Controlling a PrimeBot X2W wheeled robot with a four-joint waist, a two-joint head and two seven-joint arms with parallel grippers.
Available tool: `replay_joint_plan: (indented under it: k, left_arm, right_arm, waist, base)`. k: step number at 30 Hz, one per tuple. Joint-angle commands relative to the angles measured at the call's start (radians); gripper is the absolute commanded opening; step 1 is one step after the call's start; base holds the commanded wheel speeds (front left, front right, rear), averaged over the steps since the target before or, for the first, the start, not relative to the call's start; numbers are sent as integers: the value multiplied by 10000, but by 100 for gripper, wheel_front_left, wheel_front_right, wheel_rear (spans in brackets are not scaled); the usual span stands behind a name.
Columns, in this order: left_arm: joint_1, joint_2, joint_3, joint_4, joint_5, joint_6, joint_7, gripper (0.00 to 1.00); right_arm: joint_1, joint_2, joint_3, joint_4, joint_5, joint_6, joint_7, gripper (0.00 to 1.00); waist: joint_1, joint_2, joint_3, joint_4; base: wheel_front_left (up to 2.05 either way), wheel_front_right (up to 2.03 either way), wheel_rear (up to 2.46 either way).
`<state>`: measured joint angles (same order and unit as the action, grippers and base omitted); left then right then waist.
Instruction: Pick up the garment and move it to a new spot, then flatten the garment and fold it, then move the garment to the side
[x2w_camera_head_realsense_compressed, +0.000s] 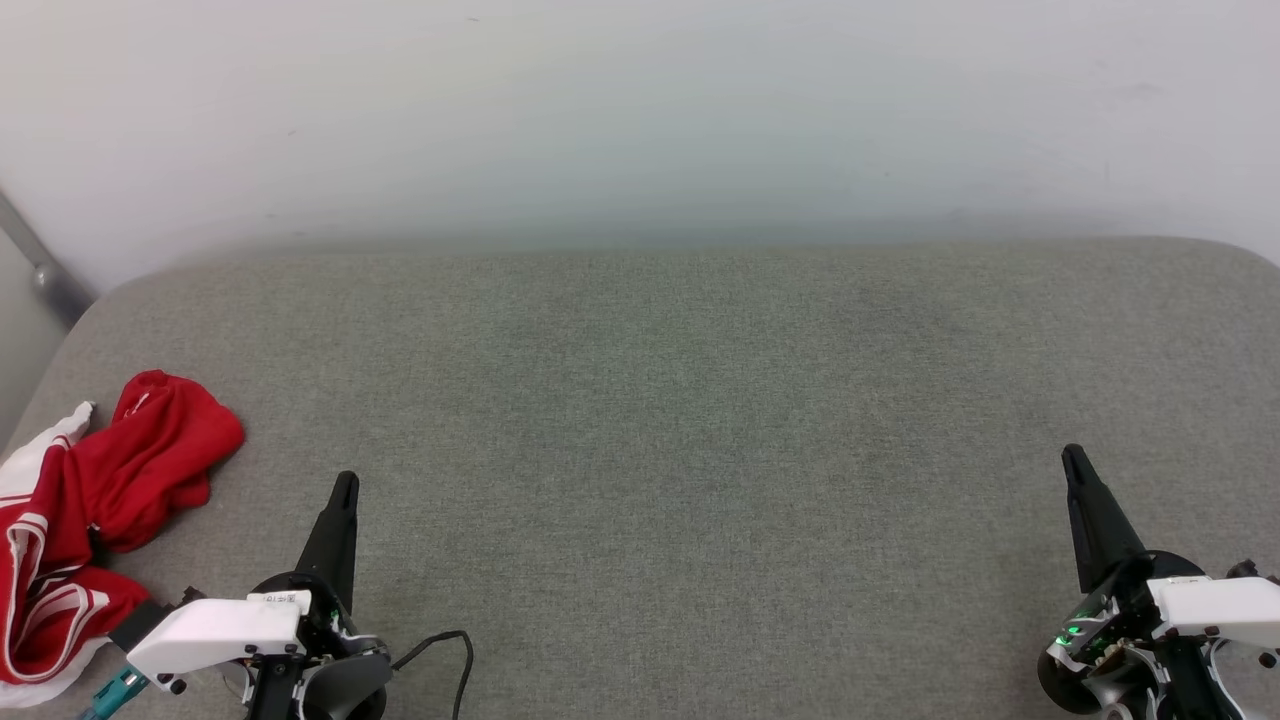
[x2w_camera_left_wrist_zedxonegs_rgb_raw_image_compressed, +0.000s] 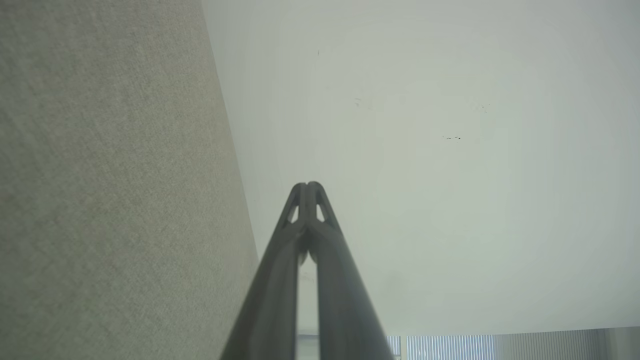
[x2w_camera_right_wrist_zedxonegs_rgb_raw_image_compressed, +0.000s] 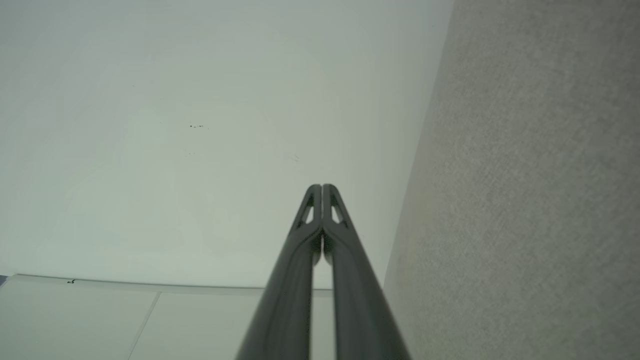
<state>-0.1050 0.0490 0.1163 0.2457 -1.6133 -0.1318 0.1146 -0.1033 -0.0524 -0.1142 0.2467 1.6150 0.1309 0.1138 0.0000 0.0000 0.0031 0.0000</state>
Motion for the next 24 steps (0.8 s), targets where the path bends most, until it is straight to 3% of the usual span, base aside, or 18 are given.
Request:
replay_joint_plan:
  k: [1, 24]
  left_arm:
    - [-80, -17, 16, 1, 12, -26, 18, 0]
    - [-80, -17, 14, 1, 10, -26, 16, 0]
  right_arm:
    - [-130, 36, -5, 12, -54, -3, 6, 0]
    - [-130, 37, 0, 12, -50, -3, 3, 0]
  waist:
    - [0, 0, 0, 0]
    - [0, 0, 0, 0]
  base:
    - [0, 0, 0]
    - [0, 0, 0]
